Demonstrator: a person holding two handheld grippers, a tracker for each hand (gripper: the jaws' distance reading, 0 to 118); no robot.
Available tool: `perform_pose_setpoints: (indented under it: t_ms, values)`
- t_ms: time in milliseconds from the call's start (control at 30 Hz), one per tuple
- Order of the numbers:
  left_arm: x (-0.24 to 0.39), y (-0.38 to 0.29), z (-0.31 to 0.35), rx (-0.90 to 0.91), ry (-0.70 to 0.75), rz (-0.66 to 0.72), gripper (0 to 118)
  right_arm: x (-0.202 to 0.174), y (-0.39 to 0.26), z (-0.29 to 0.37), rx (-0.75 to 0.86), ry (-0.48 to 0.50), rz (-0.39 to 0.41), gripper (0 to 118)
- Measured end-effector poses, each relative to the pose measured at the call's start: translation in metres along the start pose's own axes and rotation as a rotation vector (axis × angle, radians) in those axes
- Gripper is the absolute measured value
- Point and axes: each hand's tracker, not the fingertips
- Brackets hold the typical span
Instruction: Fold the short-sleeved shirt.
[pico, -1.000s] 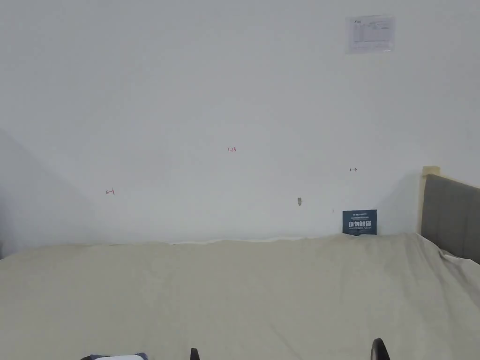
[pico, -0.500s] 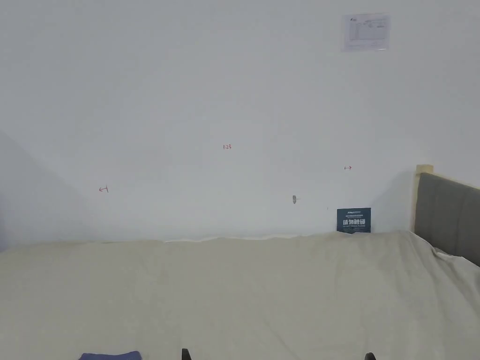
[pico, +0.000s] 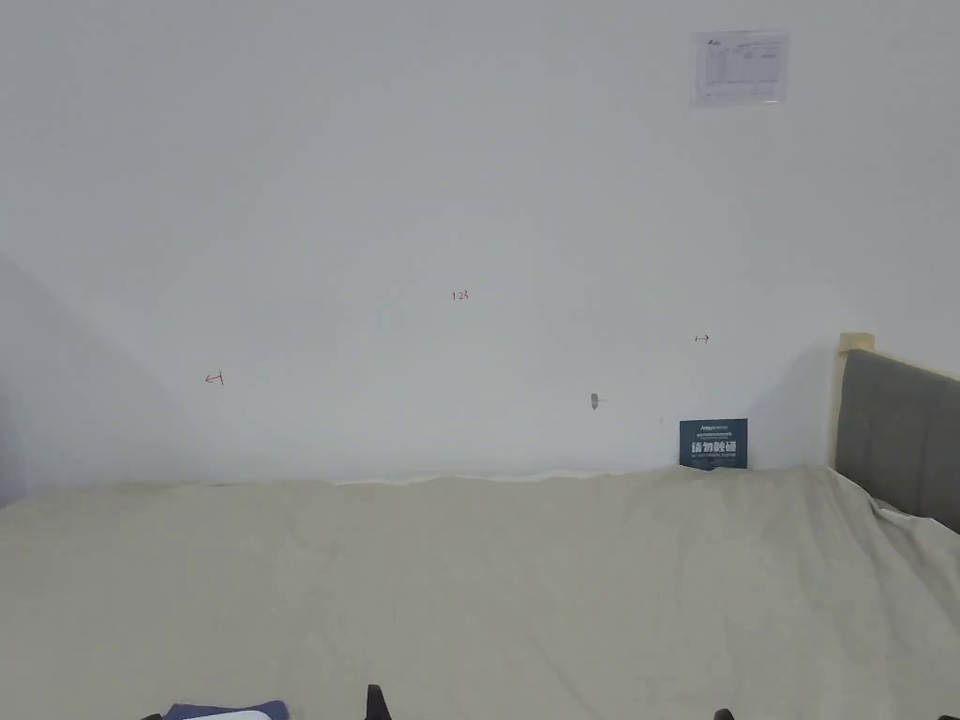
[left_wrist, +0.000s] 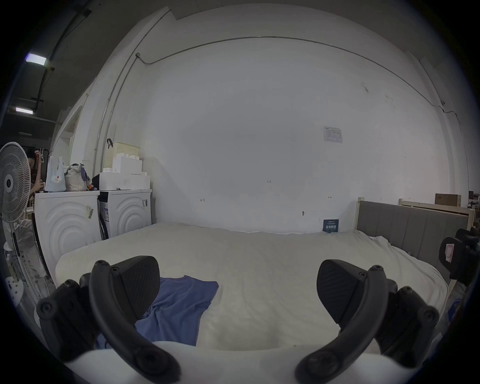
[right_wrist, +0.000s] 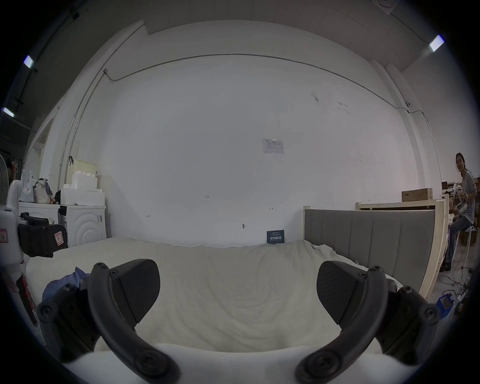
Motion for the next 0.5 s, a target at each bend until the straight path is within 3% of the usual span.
perform_pose_setpoints:
  t_ms: [100,133,167,200,233,267,333,433,500]
  values:
    - [0.001,0.002,0.001,0.016,0.013,-0.005,116,0.000,0.002,0.000,-0.022,0.030,-0.002,117]
    - [0.002,0.002,0.002,0.032,0.019,-0.013,105,0.000,0.003,0.001,-0.030,0.045,-0.013,116]
    - [0.004,0.002,0.004,0.059,0.030,-0.031,72,0.000,0.003,0.002,-0.027,0.045,-0.019,108]
    - [0.006,0.002,0.005,0.080,0.056,-0.057,36,0.000,0.003,0.003,-0.020,0.048,-0.026,93]
    - [0.007,0.002,0.004,0.083,0.093,-0.084,11,-0.001,0.003,0.004,-0.011,0.044,-0.025,62]
    - [0.007,0.002,0.003,0.077,0.098,-0.081,9,-0.002,0.002,0.004,-0.002,0.031,-0.014,7]
    - [0.002,0.004,0.003,0.071,0.073,-0.044,9,-0.004,-0.001,0.000,-0.047,-0.050,0.047,0]
    - [-0.002,0.003,0.000,0.040,0.060,-0.011,9,0.007,-0.007,-0.008,-0.065,0.024,-0.028,0]
    - [-0.003,0.000,-0.002,0.034,0.051,-0.014,9,0.007,-0.006,-0.008,-0.066,-0.010,-0.030,0]
